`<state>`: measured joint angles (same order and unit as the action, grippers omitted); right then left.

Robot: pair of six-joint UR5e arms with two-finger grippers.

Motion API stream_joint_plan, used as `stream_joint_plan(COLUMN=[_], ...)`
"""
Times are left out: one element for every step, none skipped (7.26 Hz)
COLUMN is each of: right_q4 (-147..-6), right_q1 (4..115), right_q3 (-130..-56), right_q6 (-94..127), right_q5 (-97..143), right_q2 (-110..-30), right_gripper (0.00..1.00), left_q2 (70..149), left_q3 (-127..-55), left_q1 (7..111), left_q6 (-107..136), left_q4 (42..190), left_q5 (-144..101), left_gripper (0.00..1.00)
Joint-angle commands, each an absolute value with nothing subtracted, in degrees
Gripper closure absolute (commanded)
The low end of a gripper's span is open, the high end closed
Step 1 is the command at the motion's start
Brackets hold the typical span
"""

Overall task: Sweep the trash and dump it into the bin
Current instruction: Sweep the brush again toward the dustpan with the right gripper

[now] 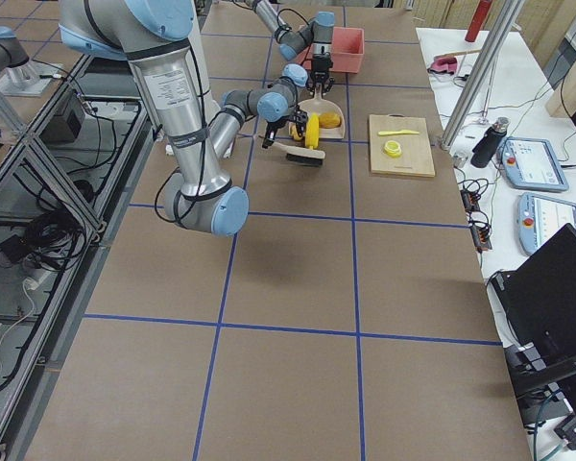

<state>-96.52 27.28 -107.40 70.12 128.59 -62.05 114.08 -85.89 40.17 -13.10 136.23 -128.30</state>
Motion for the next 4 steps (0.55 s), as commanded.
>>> stream_joint_plan(right_q4=[-93.6,-93.6,-93.6,-93.6], right_q1=[27.0,26.2,25.9,25.9], right_q3=[-102.7,-101.4,-99.6,-98.1], right_q6=[72.2,75.1,75.7,76.1], right_q5=[128.6,128.6,128.6,128.6], right_q2=[-57.8,-55.5,-53.4,-51.6], right_gripper=[1.0,1.0,1.0,1.0], left_q2=[114.1,114.1,114.1,114.1], left_q3=[-86.0,-86.0,-85.9,-86.0], left_q1=[40.2,40.2,40.2,40.2], left_q6=[-13.1,-13.1,-13.1,-13.1], left_q4=[136.2,136.2,136.1,136.1], left_q5=[-128.2,-128.2,-128.2,-128.2], left_gripper=[1.0,1.0,1.0,1.0])
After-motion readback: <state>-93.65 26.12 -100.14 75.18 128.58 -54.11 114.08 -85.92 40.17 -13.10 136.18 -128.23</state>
